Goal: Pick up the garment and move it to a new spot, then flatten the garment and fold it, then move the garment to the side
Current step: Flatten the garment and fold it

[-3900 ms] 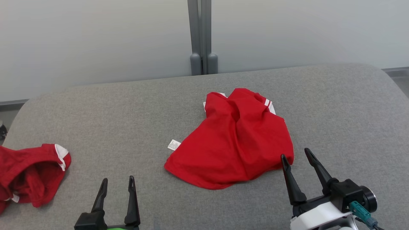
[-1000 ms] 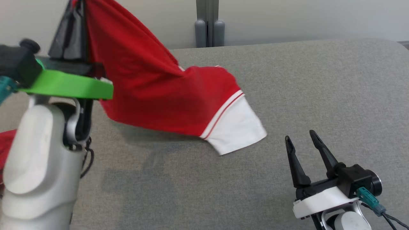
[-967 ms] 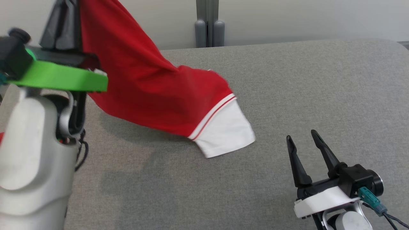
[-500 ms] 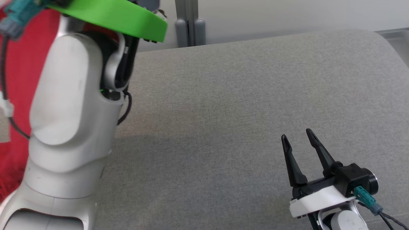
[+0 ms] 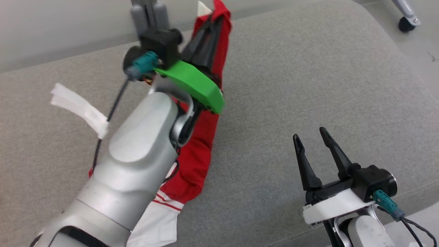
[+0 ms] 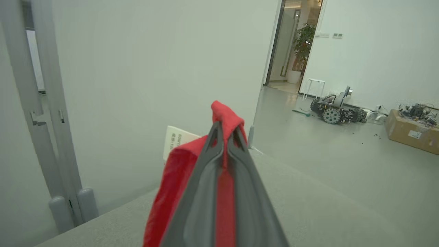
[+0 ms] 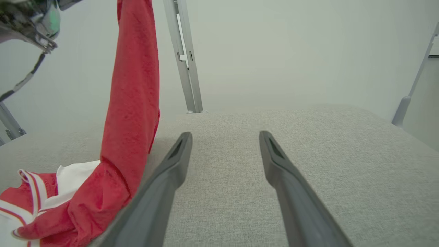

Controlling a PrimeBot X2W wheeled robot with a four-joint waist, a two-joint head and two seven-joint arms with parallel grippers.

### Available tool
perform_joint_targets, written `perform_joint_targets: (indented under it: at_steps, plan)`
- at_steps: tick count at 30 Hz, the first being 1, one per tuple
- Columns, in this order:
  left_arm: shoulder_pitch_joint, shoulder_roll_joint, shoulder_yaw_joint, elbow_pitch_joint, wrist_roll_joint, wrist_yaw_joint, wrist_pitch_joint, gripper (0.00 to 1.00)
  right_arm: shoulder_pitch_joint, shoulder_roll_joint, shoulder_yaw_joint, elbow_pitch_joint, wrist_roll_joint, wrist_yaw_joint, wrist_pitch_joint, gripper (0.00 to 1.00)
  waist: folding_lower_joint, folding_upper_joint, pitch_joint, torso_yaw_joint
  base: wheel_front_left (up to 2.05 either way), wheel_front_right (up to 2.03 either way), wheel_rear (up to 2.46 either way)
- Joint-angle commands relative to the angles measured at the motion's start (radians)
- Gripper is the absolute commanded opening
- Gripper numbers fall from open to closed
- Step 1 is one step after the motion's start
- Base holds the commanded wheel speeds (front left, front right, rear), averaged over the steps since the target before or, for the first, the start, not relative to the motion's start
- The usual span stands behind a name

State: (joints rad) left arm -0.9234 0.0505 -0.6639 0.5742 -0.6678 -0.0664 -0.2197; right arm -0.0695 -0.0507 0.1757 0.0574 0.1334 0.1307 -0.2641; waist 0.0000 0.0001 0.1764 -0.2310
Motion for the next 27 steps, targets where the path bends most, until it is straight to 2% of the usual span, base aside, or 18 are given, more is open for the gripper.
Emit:
perform_joint_targets:
  at_steps: [1, 6, 11, 14, 20, 22, 27]
  plan:
    - [-0.018, 0.001, -0.063, 0.006, 0.012, 0.001, -0.013, 1.00, -0.017, 0.001, -0.001, -0.001, 0.008, 0.000, 0.000, 1.00, 0.0000, -0.0001, 0.053, -0.050, 0.00, 0.00, 0.00]
    - [-0.058, 0.003, -0.253, -0.017, 0.014, 0.038, -0.039, 1.00, -0.018, 0.001, -0.014, -0.005, 0.008, 0.000, 0.000, 1.00, 0.0000, -0.0001, 0.059, -0.028, 0.00, 0.00, 0.00]
    - [-0.032, 0.003, -0.306, -0.059, 0.020, 0.102, -0.045, 1.00, 0.001, 0.000, -0.022, -0.009, 0.006, 0.000, 0.000, 1.00, 0.0000, -0.0001, 0.045, 0.032, 0.00, 0.00, 0.00]
    - [0.028, 0.011, -0.295, -0.061, 0.044, 0.149, -0.045, 1.00, 0.014, 0.000, -0.033, -0.015, 0.005, 0.000, 0.000, 1.00, 0.0000, -0.0001, 0.032, 0.074, 0.00, 0.00, 0.00]
    - [0.181, 0.103, -0.196, -0.047, 0.060, 0.236, -0.046, 1.00, 0.027, 0.000, -0.050, -0.020, -0.008, 0.000, 0.000, 1.00, 0.0000, -0.0001, 0.014, 0.134, 0.00, 0.00, 0.00]
    - [0.232, 0.129, -0.159, -0.030, 0.044, 0.245, -0.046, 1.00, 0.029, 0.000, -0.051, -0.022, -0.013, 0.000, 0.000, 1.00, 0.0000, -0.0001, 0.013, 0.142, 0.00, 0.00, 0.00]
    - [0.288, 0.181, -0.104, 0.075, -0.014, 0.224, -0.036, 1.00, 0.010, 0.000, -0.058, -0.038, -0.020, 0.000, 0.000, 1.00, 0.0000, -0.0001, 0.039, 0.143, 0.00, 0.00, 0.00]
